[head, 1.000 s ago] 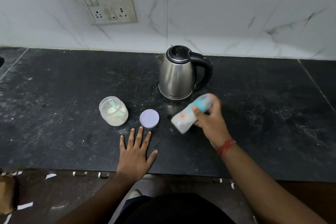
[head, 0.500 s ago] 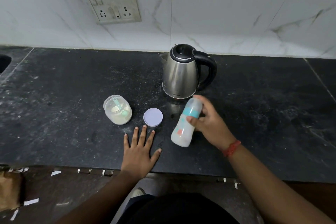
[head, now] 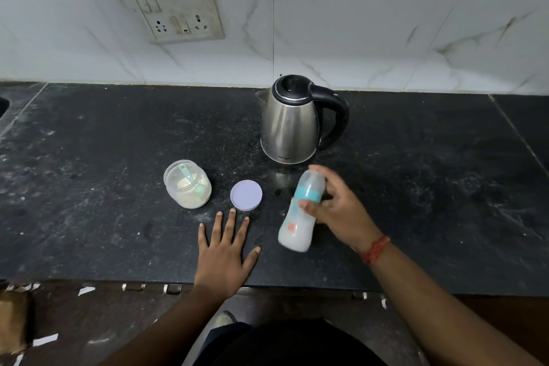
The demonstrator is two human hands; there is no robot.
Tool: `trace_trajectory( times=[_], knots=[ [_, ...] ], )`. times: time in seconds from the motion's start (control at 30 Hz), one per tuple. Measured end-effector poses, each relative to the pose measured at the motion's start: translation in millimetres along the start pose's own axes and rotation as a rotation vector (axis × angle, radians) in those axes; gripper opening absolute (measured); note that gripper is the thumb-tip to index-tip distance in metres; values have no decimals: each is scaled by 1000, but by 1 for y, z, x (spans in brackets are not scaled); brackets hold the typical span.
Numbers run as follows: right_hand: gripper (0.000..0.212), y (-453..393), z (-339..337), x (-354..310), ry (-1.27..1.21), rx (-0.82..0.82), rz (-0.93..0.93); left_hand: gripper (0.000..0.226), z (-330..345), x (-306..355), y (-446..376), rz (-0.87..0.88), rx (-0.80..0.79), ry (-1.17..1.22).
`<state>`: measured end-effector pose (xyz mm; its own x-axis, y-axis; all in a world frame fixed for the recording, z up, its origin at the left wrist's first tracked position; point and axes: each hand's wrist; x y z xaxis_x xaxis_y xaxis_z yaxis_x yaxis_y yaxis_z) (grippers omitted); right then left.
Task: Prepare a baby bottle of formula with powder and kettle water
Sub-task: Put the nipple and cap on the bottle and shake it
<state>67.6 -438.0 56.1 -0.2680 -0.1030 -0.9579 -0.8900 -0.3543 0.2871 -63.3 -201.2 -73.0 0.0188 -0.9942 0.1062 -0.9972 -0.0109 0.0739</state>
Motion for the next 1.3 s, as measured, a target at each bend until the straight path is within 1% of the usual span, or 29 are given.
trace_trajectory(
  times=[0.07,0.1,0.13,0.2,0.23,0.27,0.33,0.37,0.4,0.47,0.5,0.57,0.6,0.63,0.7,0.73,0.8,0.83,0.87,0.93,0.97,1.03,1.07,1.1,1.17,1.2,1.23,1.27,1.3],
  knots=[
    [61,1,0,-6,-146,184,-20,77,0,0,-1,-4,-9,-2],
    [59,0,-3,-5,-203,241,-26,77,0,0,-1,-4,-8,-1],
    [58,0,-3,-6,-195,233,-19,77,1,1,-1,0,-5,1],
    [61,0,-3,-3,-11,62,-7,77,1,1,0,6,-2,1],
    [63,1,-3,-2,40,32,-10,77,1,0,0,4,-2,1],
    [63,1,-3,-1,12,80,-18,77,0,1,0,1,-4,2],
    [58,0,-5,-1,-172,255,-29,77,0,2,0,1,-3,-5],
    [57,-1,-5,0,-211,283,-22,77,0,3,0,3,-2,-8],
    [58,-1,-2,1,-182,257,-13,77,0,2,1,3,1,-9],
    [64,0,5,4,-36,148,-6,77,1,0,1,2,8,-5],
    [65,0,7,6,-27,158,-17,76,1,0,0,1,8,-1],
    [60,0,7,7,-164,289,-27,76,1,2,0,4,7,-4],
    [59,0,7,9,-207,312,-13,76,1,2,0,5,9,-5],
    [60,0,9,8,-166,273,-6,76,2,2,0,5,14,-4],
    [63,1,10,10,15,133,-11,75,3,1,0,6,16,-4],
    [62,1,9,9,8,145,-18,75,2,1,0,4,12,-4],
    [54,0,4,5,-144,300,-24,75,2,2,-1,3,5,-2],
    [53,0,2,4,-183,320,-8,75,2,3,-1,6,6,-4],
    [54,1,4,2,-132,274,9,75,3,2,0,7,10,-5],
    [61,4,7,6,62,85,14,76,2,0,1,6,10,-4],
    [62,3,7,8,69,86,13,76,2,0,1,3,7,-4],
    [56,3,4,3,-121,277,-3,77,1,1,0,-2,0,-4],
    [51,1,1,4,-197,336,-5,77,1,2,0,-2,-2,-5],
    [50,1,2,3,-188,323,3,77,1,2,1,-1,-2,-6],
    [57,2,5,5,36,134,7,78,1,1,2,-1,-5,-6],
    [60,2,6,5,93,103,0,78,1,0,1,0,-7,-4],
    [59,1,4,4,54,153,-13,78,-1,0,0,-1,-7,-1],
    [55,1,2,1,-52,255,-28,78,-1,1,-1,0,-7,3],
    [51,0,-3,0,-133,321,-30,78,-1,3,-1,1,-5,4]
  ],
)
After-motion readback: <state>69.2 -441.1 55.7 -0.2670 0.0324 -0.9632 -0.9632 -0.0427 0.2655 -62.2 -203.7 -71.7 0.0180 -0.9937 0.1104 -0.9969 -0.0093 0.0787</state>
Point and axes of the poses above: each hand's wrist, its own y-axis away from the middle knuckle, its own z-axis out of the palm, x = y × z, and after that the axes turned 7 degrees about z, right-handed
